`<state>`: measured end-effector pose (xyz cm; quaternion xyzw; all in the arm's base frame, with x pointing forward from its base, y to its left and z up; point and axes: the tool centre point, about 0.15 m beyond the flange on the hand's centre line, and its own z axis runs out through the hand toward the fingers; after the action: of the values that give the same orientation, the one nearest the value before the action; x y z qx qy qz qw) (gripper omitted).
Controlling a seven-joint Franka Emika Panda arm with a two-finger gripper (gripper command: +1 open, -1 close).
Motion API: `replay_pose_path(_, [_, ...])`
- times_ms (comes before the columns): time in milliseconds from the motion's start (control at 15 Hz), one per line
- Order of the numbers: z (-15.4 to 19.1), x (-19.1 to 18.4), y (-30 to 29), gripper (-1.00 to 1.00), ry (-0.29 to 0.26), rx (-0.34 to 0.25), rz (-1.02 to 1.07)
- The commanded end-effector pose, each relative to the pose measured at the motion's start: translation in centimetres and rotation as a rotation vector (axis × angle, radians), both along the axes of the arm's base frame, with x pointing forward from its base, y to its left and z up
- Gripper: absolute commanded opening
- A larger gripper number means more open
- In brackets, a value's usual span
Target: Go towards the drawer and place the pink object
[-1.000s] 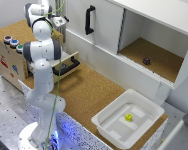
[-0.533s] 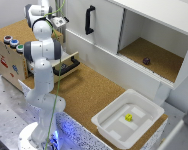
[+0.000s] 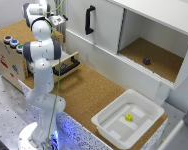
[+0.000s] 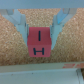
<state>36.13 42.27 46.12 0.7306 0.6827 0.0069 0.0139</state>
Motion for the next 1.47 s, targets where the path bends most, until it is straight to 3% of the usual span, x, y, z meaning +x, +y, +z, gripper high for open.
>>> replay_pose_path(0, [-0.8, -2.0, -5.8, -1.00, 0.020, -0.006, -0.126])
replay_pose_path(333, [-4.8, -5.2, -11.8, -1.00, 0.071, -0.032, -0.185])
replay_pose_path(933, [-10.9, -7.3, -16.2, -1.00, -0.031, 0.033, -0.174])
replay_pose_path(1400, [-13.7, -6.9, -13.7, -1.00, -0.020, 0.027, -0.091])
